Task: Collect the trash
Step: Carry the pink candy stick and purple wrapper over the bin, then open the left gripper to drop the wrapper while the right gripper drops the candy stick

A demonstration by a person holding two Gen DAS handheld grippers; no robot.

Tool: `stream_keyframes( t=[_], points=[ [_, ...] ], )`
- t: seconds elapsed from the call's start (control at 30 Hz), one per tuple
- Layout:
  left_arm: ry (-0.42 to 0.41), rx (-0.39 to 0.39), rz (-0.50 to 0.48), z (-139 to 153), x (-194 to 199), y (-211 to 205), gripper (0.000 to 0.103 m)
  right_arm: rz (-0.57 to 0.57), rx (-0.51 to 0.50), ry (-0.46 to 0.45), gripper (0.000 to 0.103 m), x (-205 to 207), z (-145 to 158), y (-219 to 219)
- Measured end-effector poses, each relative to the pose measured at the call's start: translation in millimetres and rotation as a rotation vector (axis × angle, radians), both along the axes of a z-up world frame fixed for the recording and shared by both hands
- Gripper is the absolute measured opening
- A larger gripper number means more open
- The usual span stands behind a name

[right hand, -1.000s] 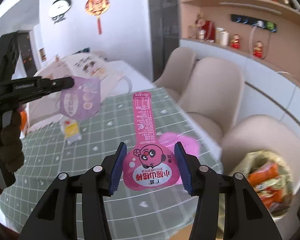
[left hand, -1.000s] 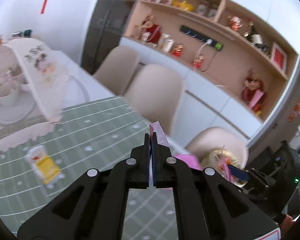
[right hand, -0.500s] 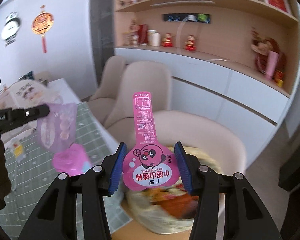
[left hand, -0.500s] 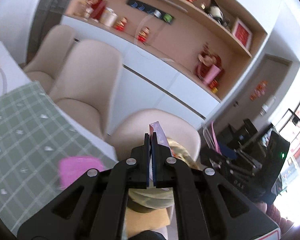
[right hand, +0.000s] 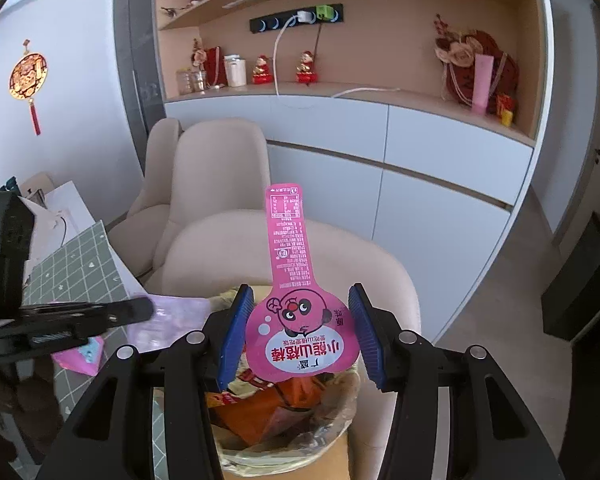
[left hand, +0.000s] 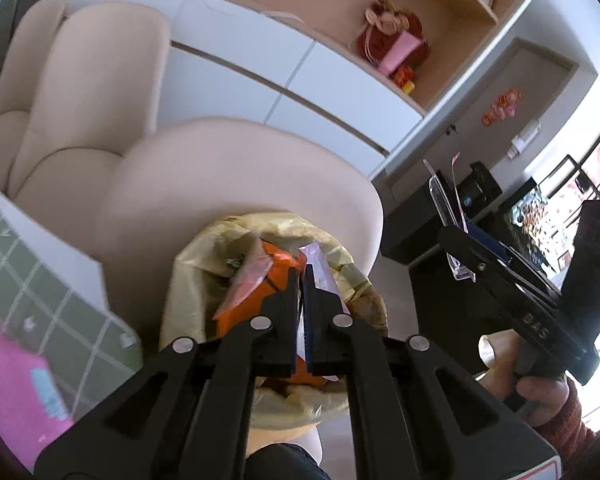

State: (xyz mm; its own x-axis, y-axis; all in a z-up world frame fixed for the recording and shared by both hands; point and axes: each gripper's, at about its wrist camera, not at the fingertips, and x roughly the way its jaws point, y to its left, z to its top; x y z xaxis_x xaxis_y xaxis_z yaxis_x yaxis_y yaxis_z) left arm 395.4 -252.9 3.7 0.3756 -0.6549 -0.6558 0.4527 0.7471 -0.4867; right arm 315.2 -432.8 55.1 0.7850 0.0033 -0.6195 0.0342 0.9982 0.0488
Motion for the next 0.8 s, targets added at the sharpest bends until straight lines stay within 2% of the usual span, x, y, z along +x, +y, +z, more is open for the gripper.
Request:
stream_keyframes(
  t=[0.03,0.07,0.1,0.37,0.57,0.63,0.8],
  points=[
    [0.016,0.022,0.003,-6,5,-7,0.009,-0.003,0.002,0.005,0.047,2,-3,-3],
    [0.026,0.019,0.004,-10,8,-8,0.022,-0.004,0.006,0.012,0.047,5,-5,-5],
    [0.028,0.006,0.006,-11,11,-8,0.028,-0.004,0.013,0.018,0.047,7,-8,-6],
    [-0.042,0.022,0.101,7,5,27,0.041,0.042,0.054,0.073,0.047,19,-36,10],
    [-0.131,0.106,0.213,25,-20,70,0.054,0.151,0.074,0.137,0.047,29,-62,52],
    [-0.134,0.139,0.249,26,-26,84,0.054,0.18,0.059,0.177,0.047,35,-78,65],
    [-0.117,0.151,0.295,25,-42,111,0.055,0.18,0.043,0.285,0.047,53,-108,74]
  ],
)
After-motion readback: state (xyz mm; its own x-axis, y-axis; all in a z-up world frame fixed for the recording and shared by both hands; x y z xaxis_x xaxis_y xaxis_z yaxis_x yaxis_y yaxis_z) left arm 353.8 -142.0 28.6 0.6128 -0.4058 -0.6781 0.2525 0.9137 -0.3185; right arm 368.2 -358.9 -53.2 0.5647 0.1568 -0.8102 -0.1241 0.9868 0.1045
